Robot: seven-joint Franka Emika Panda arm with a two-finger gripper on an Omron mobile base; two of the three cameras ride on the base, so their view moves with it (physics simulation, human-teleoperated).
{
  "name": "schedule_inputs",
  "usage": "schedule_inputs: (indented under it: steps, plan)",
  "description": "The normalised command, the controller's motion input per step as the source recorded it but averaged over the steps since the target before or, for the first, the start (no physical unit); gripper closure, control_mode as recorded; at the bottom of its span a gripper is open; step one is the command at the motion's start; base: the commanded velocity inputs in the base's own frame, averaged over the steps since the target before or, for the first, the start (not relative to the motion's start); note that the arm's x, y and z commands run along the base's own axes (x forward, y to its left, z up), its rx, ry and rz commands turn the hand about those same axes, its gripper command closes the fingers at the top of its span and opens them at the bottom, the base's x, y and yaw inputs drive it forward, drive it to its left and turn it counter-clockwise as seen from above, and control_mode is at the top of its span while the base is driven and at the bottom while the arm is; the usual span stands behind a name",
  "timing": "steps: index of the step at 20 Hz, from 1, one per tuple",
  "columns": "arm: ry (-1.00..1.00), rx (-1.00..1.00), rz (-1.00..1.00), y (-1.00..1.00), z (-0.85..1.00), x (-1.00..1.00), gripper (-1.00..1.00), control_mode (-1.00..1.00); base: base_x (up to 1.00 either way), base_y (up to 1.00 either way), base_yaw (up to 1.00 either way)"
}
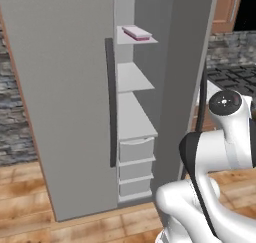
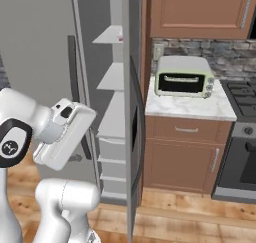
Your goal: The ice cube tray has been filled with water. Take the tray and place it in the freezer to make ice. Close the freezer door after placing the tray.
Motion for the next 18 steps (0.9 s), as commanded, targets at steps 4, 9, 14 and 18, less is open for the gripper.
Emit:
schedule_inputs:
  steps: [4,9,14,18]
  plan:
    - [0.0,0.0,0.0,0.0,0.0,0.0,-1.0,1.0,-0.04,0.0,-0.15]
    - [0.0,0.0,-0.03,0.01,0.0,-0.02,-1.0,-1.0,0.0,0.0,0.0]
    - [0.0,0.0,0.0,0.0,0.0,0.0,-1.0,-1.0,0.0,0.0,0.0]
    - [0.0,0.0,0.01,-0.03,0.0,-0.02,-1.0,-1.0,0.0,0.0,0.0]
